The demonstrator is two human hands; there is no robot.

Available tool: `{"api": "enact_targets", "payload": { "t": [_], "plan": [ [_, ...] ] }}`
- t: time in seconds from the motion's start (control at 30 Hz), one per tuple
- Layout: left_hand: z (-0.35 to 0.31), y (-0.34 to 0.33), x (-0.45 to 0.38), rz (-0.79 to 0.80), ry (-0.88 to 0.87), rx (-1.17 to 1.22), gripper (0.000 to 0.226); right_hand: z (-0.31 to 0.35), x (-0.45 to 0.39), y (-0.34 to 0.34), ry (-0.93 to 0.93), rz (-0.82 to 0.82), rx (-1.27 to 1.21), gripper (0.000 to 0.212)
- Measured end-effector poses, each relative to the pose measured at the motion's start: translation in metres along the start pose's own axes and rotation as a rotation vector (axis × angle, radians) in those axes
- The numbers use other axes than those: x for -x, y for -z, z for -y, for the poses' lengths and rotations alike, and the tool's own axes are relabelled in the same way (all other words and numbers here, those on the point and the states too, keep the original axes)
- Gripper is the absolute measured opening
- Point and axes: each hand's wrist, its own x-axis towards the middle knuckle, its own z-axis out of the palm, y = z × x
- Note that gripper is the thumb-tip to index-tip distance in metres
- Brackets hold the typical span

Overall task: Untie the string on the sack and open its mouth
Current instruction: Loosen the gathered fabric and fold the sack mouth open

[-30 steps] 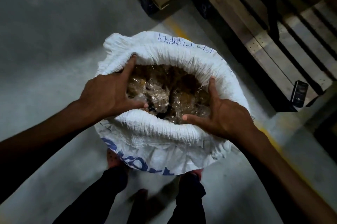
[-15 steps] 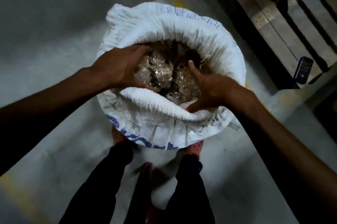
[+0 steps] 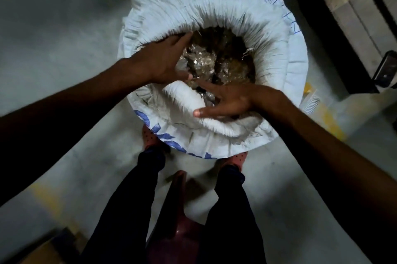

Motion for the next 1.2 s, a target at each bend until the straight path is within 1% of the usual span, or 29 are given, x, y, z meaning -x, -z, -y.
{"api": "enact_targets", "payload": {
  "t": [0.1, 0.17, 0.27, 0.33, 0.43, 0.47, 0.57, 0.67, 0.73, 0.8, 0.9, 0.97, 1.07, 1.2],
  "plan": [
    [-0.001, -0.001, 0.003, -0.047, 0.047, -0.063, 0.125, 0.017, -0.006, -0.013, 0.065, 0.017, 0.053, 0.105],
    [-0.005, 0.003, -0.003, -0.064, 0.103, -0.120, 0.123, 0.022, -0.013, -0.023, 0.097, 0.019, 0.109, 0.100],
    [-0.018, 0.007, -0.020, -0.122, 0.130, -0.157, 0.116, 0.029, -0.015, -0.031, 0.135, -0.005, 0.138, 0.089],
    [-0.024, 0.007, -0.031, -0.161, 0.137, -0.104, 0.113, 0.035, -0.011, -0.033, 0.184, -0.007, 0.117, 0.087],
    [-0.023, 0.003, -0.042, -0.204, 0.125, 0.057, 0.117, 0.044, -0.002, -0.035, 0.229, 0.005, 0.088, 0.082],
    [-0.021, 0.001, -0.044, -0.237, 0.112, 0.104, 0.118, 0.046, -0.001, -0.038, 0.239, 0.015, 0.089, 0.078],
    [-0.021, 0.002, -0.052, -0.377, 0.089, 0.180, 0.111, 0.058, 0.005, -0.051, 0.298, 0.006, 0.074, 0.052],
    [-0.024, 0.011, -0.058, -0.461, 0.032, 0.215, 0.106, 0.068, 0.004, -0.058, 0.328, -0.004, 0.065, 0.062],
    [-0.024, 0.014, -0.059, -0.484, -0.023, 0.222, 0.099, 0.071, 0.003, -0.058, 0.348, -0.008, 0.079, 0.057],
    [-0.020, 0.012, -0.058, -0.484, -0.108, 0.185, 0.089, 0.073, 0.004, -0.055, 0.375, -0.013, 0.095, 0.055],
    [-0.003, 0.005, -0.051, -0.401, -0.196, 0.112, 0.082, 0.073, 0.001, -0.048, 0.390, -0.039, 0.139, 0.056],
    [0.010, 0.006, -0.046, -0.340, -0.200, 0.087, 0.083, 0.073, 0.000, -0.043, 0.390, -0.070, 0.177, 0.058],
    [0.027, 0.011, -0.040, -0.282, -0.159, 0.072, 0.083, 0.068, -0.002, -0.039, 0.392, -0.094, 0.184, 0.068],
    [0.038, 0.020, -0.031, -0.244, -0.148, 0.084, 0.089, 0.066, 0.000, -0.035, 0.400, -0.096, 0.153, 0.063]
  ]
}}
